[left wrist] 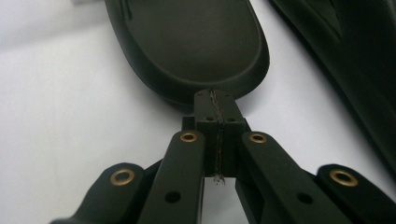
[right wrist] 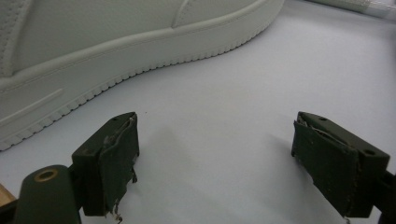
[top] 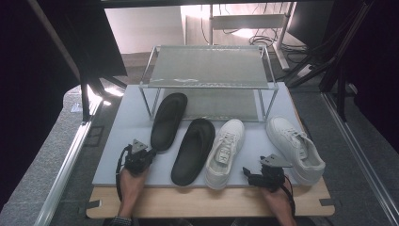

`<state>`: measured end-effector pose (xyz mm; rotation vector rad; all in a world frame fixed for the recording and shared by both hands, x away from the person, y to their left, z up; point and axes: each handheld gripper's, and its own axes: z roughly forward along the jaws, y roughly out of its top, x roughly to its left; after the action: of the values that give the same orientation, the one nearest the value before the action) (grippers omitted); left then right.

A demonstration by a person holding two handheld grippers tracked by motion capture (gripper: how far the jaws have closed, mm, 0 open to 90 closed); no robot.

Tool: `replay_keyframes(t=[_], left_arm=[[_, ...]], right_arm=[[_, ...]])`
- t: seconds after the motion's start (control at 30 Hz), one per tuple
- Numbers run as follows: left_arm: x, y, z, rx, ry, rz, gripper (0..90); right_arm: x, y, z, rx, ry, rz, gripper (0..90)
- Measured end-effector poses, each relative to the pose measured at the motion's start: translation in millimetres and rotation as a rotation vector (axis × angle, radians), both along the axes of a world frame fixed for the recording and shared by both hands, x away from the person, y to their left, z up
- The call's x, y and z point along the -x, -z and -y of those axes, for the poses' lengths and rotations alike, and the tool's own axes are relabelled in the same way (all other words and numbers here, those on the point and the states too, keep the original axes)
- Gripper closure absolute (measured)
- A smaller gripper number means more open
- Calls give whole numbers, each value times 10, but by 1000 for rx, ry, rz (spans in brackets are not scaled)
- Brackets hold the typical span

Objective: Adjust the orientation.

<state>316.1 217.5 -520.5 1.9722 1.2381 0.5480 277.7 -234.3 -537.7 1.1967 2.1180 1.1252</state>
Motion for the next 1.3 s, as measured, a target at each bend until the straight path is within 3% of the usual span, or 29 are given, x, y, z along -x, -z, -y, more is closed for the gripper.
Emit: replay_keyframes(t=[0.27, 0.67, 1.0, 1.13, 1.3], left_arm=[[-142, -70, 107, -11, 7, 31, 897], [-158, -39, 165, -20, 32, 19, 897], [-359, -104, 293, -26, 14, 65, 896], [-456, -150, 365, -62, 16, 86, 896], [-583, -154, 388, -70, 9, 78, 896]], right_arm=[[0, 0, 1, 0, 0, 0, 154], [0, 0, 1, -1, 0, 0, 154], [0, 0, 1, -1, 0, 0, 154], [0, 0, 2, -1, -1, 0, 154], [0, 0, 2, -2, -1, -1, 154]])
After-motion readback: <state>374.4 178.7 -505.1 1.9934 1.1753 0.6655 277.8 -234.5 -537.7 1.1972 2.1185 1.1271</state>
